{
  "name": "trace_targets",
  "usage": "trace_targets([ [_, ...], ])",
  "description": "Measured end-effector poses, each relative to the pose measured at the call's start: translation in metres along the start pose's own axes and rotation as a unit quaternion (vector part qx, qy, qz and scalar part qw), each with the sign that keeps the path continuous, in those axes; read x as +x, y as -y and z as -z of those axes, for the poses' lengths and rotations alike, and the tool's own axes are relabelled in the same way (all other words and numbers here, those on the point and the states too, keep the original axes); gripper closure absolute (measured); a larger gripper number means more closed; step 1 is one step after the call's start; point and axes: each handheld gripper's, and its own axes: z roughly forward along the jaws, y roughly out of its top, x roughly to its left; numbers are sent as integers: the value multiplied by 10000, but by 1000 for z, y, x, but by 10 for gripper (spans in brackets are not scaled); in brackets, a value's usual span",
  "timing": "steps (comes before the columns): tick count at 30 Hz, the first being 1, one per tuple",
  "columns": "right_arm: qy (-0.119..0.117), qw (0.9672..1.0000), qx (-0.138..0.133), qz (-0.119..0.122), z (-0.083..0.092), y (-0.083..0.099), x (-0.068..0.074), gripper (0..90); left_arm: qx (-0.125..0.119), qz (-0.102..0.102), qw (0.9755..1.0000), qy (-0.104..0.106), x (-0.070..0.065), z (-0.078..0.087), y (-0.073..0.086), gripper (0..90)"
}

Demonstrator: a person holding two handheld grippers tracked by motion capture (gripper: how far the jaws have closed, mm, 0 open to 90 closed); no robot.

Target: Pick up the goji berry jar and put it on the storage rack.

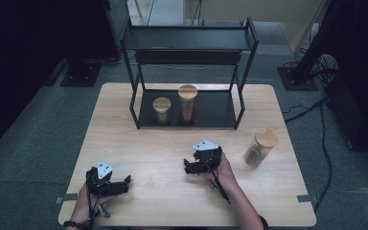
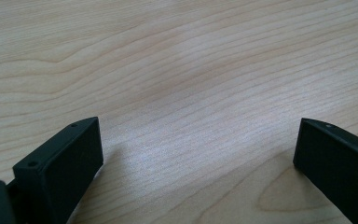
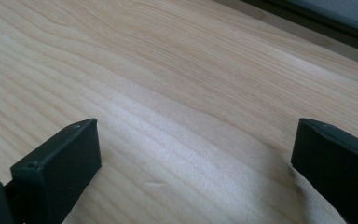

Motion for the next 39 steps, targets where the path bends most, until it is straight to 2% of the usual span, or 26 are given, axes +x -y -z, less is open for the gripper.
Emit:
trace_targets([
  [27, -39, 10000, -14, 59, 27, 26, -3, 10, 3, 16, 10000, 15, 0, 0, 0, 15],
  [32, -74, 10000, -21, -42, 34, 33, -5, 10, 4, 12, 10000, 14, 0, 0, 0, 15],
  [39, -63, 10000, -38, -27, 43, 41, -6, 10, 4, 15, 10000, 15, 0, 0, 0, 15],
])
